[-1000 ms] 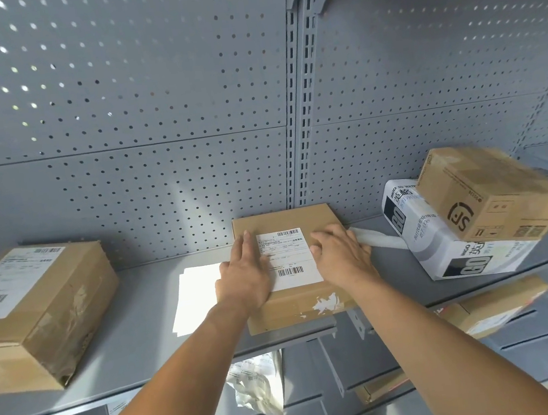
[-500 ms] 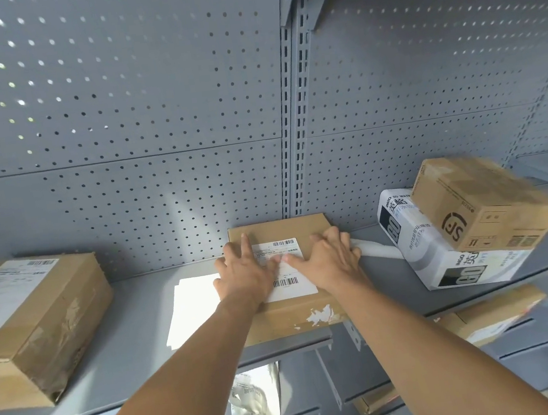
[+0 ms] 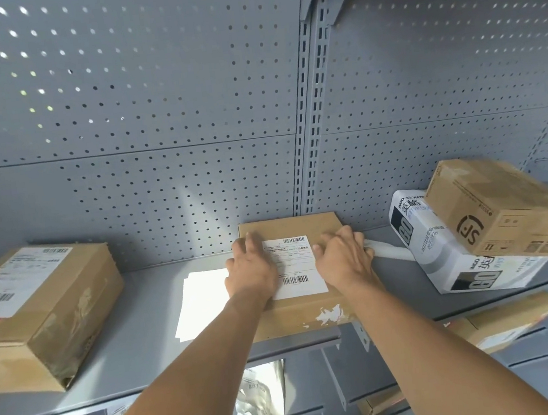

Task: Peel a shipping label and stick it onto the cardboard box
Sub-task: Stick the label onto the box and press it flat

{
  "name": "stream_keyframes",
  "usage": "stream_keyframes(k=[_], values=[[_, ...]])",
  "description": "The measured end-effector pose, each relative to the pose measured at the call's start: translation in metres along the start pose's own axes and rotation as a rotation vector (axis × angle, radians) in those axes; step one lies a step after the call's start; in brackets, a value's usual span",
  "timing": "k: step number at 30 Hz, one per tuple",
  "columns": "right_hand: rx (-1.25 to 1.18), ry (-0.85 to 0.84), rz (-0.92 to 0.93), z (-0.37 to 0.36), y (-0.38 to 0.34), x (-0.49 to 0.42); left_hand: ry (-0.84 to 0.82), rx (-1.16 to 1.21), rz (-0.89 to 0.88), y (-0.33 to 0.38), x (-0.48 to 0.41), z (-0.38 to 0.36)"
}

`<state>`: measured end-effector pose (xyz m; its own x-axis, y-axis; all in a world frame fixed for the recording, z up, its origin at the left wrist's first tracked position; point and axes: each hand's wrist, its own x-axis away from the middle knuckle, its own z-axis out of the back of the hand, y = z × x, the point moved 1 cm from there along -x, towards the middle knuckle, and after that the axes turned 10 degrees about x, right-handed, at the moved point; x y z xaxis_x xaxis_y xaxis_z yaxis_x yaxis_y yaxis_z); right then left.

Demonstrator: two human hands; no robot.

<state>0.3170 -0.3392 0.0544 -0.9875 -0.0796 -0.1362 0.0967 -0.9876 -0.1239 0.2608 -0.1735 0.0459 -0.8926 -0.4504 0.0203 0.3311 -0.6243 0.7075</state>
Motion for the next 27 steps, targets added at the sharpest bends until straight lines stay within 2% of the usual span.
stream_keyframes(k=[8,17,27], values=[[0.033,-0.038,0.002,0.002,-0.004,0.003,-0.027,-0.03,0.027,-0.002,-0.003,-0.003],[-0.04,0.019,-0.021,-0.004,0.002,-0.002,0.025,0.053,0.013,-0.01,-0.01,-0.004],[0.022,0.05,0.085,0.002,-0.007,-0.014,-0.038,-0.046,0.028,-0.006,-0.023,0.006]])
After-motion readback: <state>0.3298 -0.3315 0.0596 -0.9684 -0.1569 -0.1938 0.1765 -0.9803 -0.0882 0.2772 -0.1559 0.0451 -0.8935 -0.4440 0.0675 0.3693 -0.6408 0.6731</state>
